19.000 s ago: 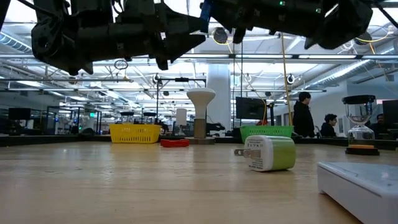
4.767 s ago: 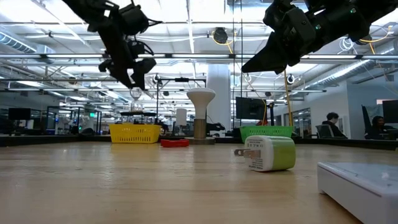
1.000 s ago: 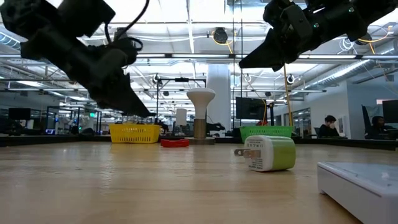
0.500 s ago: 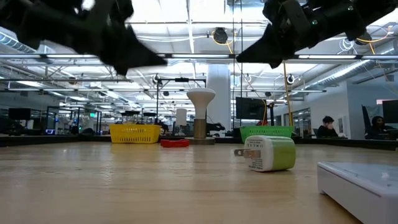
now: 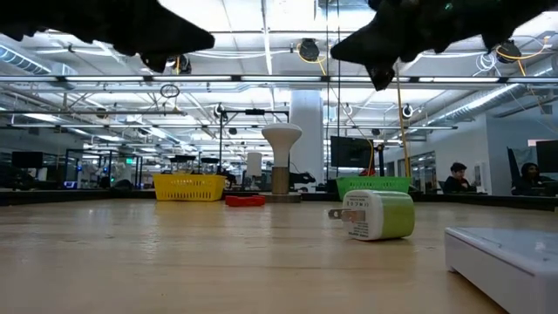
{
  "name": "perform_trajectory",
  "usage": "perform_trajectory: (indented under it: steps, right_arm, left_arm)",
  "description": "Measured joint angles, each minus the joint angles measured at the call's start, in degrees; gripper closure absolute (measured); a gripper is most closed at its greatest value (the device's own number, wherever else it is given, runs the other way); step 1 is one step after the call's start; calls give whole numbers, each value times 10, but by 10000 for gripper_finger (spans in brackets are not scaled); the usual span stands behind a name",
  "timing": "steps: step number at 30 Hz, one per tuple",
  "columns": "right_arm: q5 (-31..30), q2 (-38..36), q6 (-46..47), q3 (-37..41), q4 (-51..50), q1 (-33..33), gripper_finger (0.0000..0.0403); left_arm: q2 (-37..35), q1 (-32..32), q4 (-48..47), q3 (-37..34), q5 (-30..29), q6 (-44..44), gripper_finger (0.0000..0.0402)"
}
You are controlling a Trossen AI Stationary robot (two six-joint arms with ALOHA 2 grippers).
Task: Pick & Place Office items
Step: Put the light blue charger adapter into the green bin
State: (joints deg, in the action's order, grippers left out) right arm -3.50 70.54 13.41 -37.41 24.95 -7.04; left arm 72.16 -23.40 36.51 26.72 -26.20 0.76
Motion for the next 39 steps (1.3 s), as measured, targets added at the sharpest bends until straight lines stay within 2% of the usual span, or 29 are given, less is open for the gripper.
perform_trajectory:
  steps: [2, 7, 10, 15, 19, 24, 28, 31, 37, 39]
  right_arm:
    - [-14, 0, 0, -24, -63, -28, 402]
    - [-153, 1, 5, -120, -314, -108, 402]
    - [-202, 6, 41, -168, -406, -150, 402]
    - [-222, 35, 106, -217, -506, -195, 402]
    - [-219, 84, 145, -255, -573, -209, 403]
    - [-216, 161, 165, -327, -676, -223, 400]
    - [-186, 214, 202, -383, -747, -232, 384]
    - [-140, 241, 247, -404, -776, -235, 365]
    - [-15, 259, 485, -408, -853, -238, 311]
    - [-7, 260, 537, -408, -886, -248, 288]
  left_arm:
    - [0, -5, -22, 0, 0, -14, 383]
    - [21, -15, -24, -8, 0, -45, 398]
    - [51, -18, 38, -27, -3, -52, 393]
    - [109, -18, 156, -66, -30, -70, 384]
    - [156, -18, 205, -77, -29, -79, 395]
    - [198, -18, 218, -76, -29, -103, 393]
    - [222, -19, 249, -76, -39, -104, 381]
    - [230, -20, 265, -76, -39, -104, 387]
    - [230, -28, 269, -76, -39, -117, 396]
    - [230, -31, 269, -76, -39, -116, 389]
